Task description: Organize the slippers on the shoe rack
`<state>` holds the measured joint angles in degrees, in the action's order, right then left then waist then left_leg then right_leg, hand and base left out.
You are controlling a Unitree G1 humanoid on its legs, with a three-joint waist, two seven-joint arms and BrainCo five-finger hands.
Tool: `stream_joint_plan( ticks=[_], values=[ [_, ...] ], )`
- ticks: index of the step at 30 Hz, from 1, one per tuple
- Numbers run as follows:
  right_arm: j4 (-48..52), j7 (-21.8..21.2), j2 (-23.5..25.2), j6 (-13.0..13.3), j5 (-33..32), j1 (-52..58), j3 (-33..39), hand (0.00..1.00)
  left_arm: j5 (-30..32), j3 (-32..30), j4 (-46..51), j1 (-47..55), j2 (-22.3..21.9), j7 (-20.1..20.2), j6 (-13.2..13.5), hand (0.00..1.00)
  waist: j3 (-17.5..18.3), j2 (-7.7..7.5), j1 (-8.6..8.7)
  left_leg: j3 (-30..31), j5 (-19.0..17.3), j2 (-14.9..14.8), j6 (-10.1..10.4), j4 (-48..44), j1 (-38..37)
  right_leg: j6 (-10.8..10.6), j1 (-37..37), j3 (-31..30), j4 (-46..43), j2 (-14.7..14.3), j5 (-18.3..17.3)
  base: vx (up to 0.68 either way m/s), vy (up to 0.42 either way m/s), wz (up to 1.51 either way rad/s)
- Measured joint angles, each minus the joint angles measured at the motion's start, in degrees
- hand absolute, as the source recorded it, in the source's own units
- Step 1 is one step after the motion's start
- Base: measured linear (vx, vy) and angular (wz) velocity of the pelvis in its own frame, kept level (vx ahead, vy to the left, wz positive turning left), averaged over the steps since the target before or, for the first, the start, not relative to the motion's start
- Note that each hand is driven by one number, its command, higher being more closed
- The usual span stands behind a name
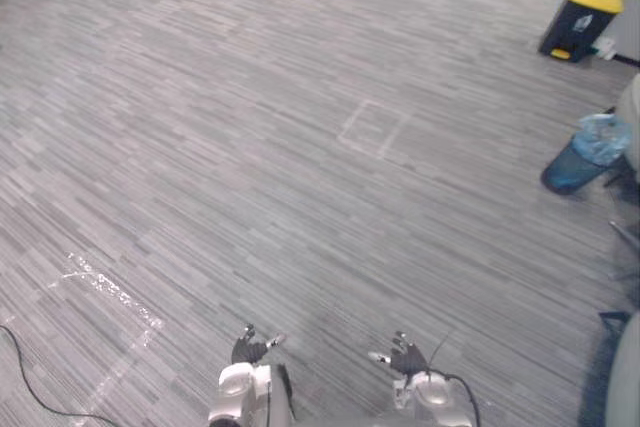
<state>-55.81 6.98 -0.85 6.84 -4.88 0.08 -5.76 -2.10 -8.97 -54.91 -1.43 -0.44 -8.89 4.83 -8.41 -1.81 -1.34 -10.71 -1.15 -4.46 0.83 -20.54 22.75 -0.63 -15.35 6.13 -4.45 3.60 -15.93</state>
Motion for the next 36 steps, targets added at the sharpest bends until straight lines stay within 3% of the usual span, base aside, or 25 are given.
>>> stream_joint_plan(
  ticks=[1,3,5,6,7,8,9,11,12,14,15,16,17,20,21,22,24,26,28,30,31,32,33,35,36],
  values=[
    [-0.97,-0.04,0.06,0.03,0.32,-0.22,0.05,0.0,-0.16,0.7,-0.66,-0.35,1.09,-0.51,0.14,0.0,0.5,-1.08,0.79,-0.49,-1.42,1.38,-1.38,-0.25,0.4,-1.74,2.1,-1.58,-3.12,1.83,1.72,0.59,0.238,0.27],
    [-1.64,-0.12,0.28,-0.49,0.41,-0.2,1.06,0.0,-0.18,1.15,-1.82,-0.35,2.01,-0.89,0.22,0.0,0.59,-1.88,0.85,-1.19,-3.62,2.1,-2.97,-3.07,-0.44,-2.36,4.2,-4.94,-10.88,2.6,4.29,0.59,0.244,0.18],
    [-1.41,-0.17,0.26,-0.54,0.44,-0.08,1.25,0.0,-0.19,1.05,-2.57,0.29,2.71,-0.99,-0.19,0.0,0.57,-1.88,0.95,-1.57,-5.71,2.5,-3.94,-1.9,-4.91,-2.24,8.96,-7.08,-23.86,2.26,10.77,0.56,0.22,-0.17],
    [-1.33,-0.22,0.27,-0.42,0.47,0.14,1.23,0.0,-0.18,0.97,-3.47,0.7,3.07,-0.99,-0.27,0.0,0.17,-1.28,1.06,-1.37,-9.14,2.22,-3.08,1.1,-11.02,-3.22,14.39,-6.67,-37.61,2.29,15.96,0.54,0.195,-0.4],
    [-1.35,-0.23,0.47,-0.23,0.45,0.16,1.05,0.0,-0.15,1.08,-4.69,1.15,3.62,-0.97,-0.55,0.0,-0.56,-0.94,1.51,-1.91,-10.8,2.6,-3.1,2.48,-15.77,-1.93,19.27,-6.66,-49.06,2.62,11.32,0.52,0.168,-0.4],
    [-0.76,-0.24,0.39,-0.2,0.45,0.21,1.1,0.0,-0.14,1.05,-5.16,1.02,3.6,-0.99,-0.68,0.0,-0.54,-1.27,1.75,-2.16,-11.29,2.62,-3.46,3.0,-17.86,-1.89,21.6,-6.57,-52.28,2.47,9.33,0.44,0.077,-0.35],
    [0.79,-0.33,-0.08,-0.05,0.44,0.26,1.02,0.0,-0.07,1.26,-5.61,0.77,3.18,-0.95,-0.86,0.0,-0.98,-0.29,2.29,-2.74,-12.97,2.1,-3.3,5.83,-22.79,-0.31,26.42,-4.09,-54.85,1.7,5.16,0.52,0.06,-0.29],
    [1.35,-0.52,-0.06,0.49,0.44,0.01,1.09,0.0,0.31,1.23,-5.66,0.3,2.6,-0.91,-0.86,0.0,-1.2,-0.04,2.62,-3.22,-14.31,1.4,-3.0,8.96,-27.95,0.85,31.74,-0.08,-49.49,0.52,1.3,0.43,0.02,-0.13],
    [1.22,-0.83,-0.06,0.73,0.42,-0.39,1.07,0.0,0.76,1.53,-6.07,-0.21,2.27,-0.87,-0.84,0.0,-1.04,-0.2,3.0,-3.12,-15.14,0.93,-2.11,10.48,-30.06,0.36,33.77,2.33,-39.53,-0.6,0.82,0.35,-0.03,0.18],
    [1.01,-0.9,-0.1,1.05,0.42,-0.88,1.2,0.0,1.32,2.26,-6.61,-0.88,1.63,-0.68,-0.84,0.0,-1.17,-0.86,4.29,-1.99,-16.95,0.99,-0.43,12.33,-33.84,0.21,35.9,3.8,-21.95,-1.15,5.11,0.5,-0.088,0.36],
    [1.0,-0.91,-0.11,1.04,0.44,-1.01,1.2,0.0,1.95,2.34,-6.67,-0.84,1.5,-0.5,-0.89,0.0,-1.1,-0.92,4.52,-1.67,-17.3,1.02,-0.09,12.79,-34.72,0.47,35.75,3.67,-18.05,-1.37,7.75,0.72,-0.157,0.51],
    [0.82,-1.0,-0.29,0.96,0.44,-1.36,1.34,0.0,3.26,2.24,-6.68,-0.69,0.8,0.26,-1.01,0.0,-0.49,-0.03,4.97,0.39,-17.53,-0.01,0.52,11.92,-36.32,3.69,34.86,4.34,-17.91,-2.3,12.42,0.63,-0.128,0.35],
    [0.73,-1.0,-0.23,0.83,0.45,-1.37,1.53,0.0,3.46,2.17,-6.58,-0.69,0.54,0.43,-0.98,0.0,-0.22,0.32,4.79,0.51,-17.06,-0.65,1.19,10.8,-35.78,4.12,34.93,4.61,-18.66,-2.52,11.49,0.89,-0.205,0.25],
    [1.13,-1.05,-0.4,0.37,0.48,-1.5,2.72,0.0,4.38,0.87,-6.44,-0.58,-1.1,0.46,-1.36,0.0,-0.75,2.25,4.7,3.8,-13.47,-3.69,5.14,-11.39,-29.22,5.57,30.24,5.55,-20.74,-3.82,5.02,0.66,-0.18,0.03],
    [1.0,-1.06,-0.41,0.07,0.45,-1.26,2.05,0.0,4.34,-0.33,-6.18,0.25,-1.62,0.48,-1.38,0.0,-0.83,2.87,4.33,5.75,-8.82,-5.79,7.11,-26.76,-22.84,6.19,25.32,5.38,-17.93,-5.03,3.55,0.48,-0.085,-0.09],
    [0.97,-0.98,-0.16,-0.24,0.45,-1.2,0.8,0.0,4.22,-1.32,-4.51,0.7,-1.83,0.44,-1.34,0.0,-0.95,2.95,4.02,5.44,-9.03,-7.2,6.94,-36.49,-18.93,6.65,20.68,4.25,-15.24,-6.39,2.54,0.72,-0.105,-0.24],
    [0.77,-0.97,0.64,-0.55,0.45,-0.92,-0.05,0.0,4.2,-1.42,-2.26,1.21,-1.66,0.39,-1.23,0.0,-0.96,2.52,2.55,3.78,-9.81,-8.19,6.36,-41.92,-14.55,6.73,14.98,1.92,-11.99,-6.79,1.43,0.51,-0.025,-0.51],
    [0.73,-0.82,1.01,-0.81,0.42,-0.53,-0.16,0.0,4.11,-1.36,-0.54,1.43,-1.46,0.28,-1.2,0.0,-0.7,1.97,1.24,0.49,-12.24,-8.09,4.47,-38.62,-8.35,6.43,8.9,-1.79,-7.32,-6.36,1.2,0.59,0.048,-0.91],
    [0.65,-0.79,1.35,-0.88,0.43,-0.55,0.11,0.0,4.03,-1.41,0.05,1.53,-1.39,0.2,-0.94,0.0,-0.6,2.07,0.83,-1.86,-13.83,-7.29,3.66,-27.44,-4.91,6.34,5.19,-4.04,-4.55,-4.9,1.19,0.61,0.154,-0.88],
    [0.2,-0.62,0.94,-0.87,0.43,-0.48,1.21,0.0,3.99,-1.05,0.13,1.65,-1.18,0.14,-0.35,0.0,-0.58,1.71,0.62,1.65,-8.8,-2.47,3.35,-3.55,-3.94,4.56,1.34,-6.29,-2.35,-1.86,0.56,0.62,0.26,-0.88],
    [-0.58,-0.43,0.43,-0.87,0.46,-0.33,1.17,0.0,3.92,-0.43,-0.18,1.95,-1.0,0.11,-0.23,0.0,0.03,2.26,0.49,5.74,-0.33,-0.88,4.7,3.75,-3.92,3.16,0.34,-8.55,-1.97,-1.11,-0.27,0.48,0.261,-0.8],
    [-1.51,-0.33,0.18,-0.83,0.46,-0.35,1.16,0.0,3.94,0.07,-0.65,2.04,-0.7,0.11,-0.2,0.0,0.52,2.4,0.42,6.3,1.53,-0.24,3.83,3.57,-4.23,2.88,-0.08,-9.74,-1.97,-1.02,-0.41,0.62,0.326,-0.47],
    [-2.86,-0.12,0.74,-1.11,0.5,-0.01,1.16,0.0,3.99,1.52,-2.18,1.2,0.82,0.08,-0.4,0.0,1.83,0.18,1.42,5.08,-0.35,2.08,2.3,4.42,-4.93,1.05,1.18,-10.22,-4.48,1.96,0.93,0.62,0.322,-0.18],
    [-3.57,-0.21,0.92,-1.34,0.54,-0.01,1.55,0.0,4.0,1.68,-2.6,0.81,1.58,0.15,-0.37,0.0,2.38,-1.63,1.16,2.58,-1.81,3.27,-0.4,3.23,-5.94,-0.5,5.15,-13.51,-13.49,3.46,2.14,0.65,0.305,-0.14],
    [-3.48,-0.2,0.86,-1.64,0.6,0.48,2.29,0.0,3.92,1.77,-3.47,0.56,1.78,0.05,-0.8,0.0,2.27,-2.26,1.38,1.3,-3.43,4.44,-2.17,3.5,-9.38,-2.58,9.08,-14.97,-24.65,3.69,6.06,0.56,0.235,-0.37]
  ],
)
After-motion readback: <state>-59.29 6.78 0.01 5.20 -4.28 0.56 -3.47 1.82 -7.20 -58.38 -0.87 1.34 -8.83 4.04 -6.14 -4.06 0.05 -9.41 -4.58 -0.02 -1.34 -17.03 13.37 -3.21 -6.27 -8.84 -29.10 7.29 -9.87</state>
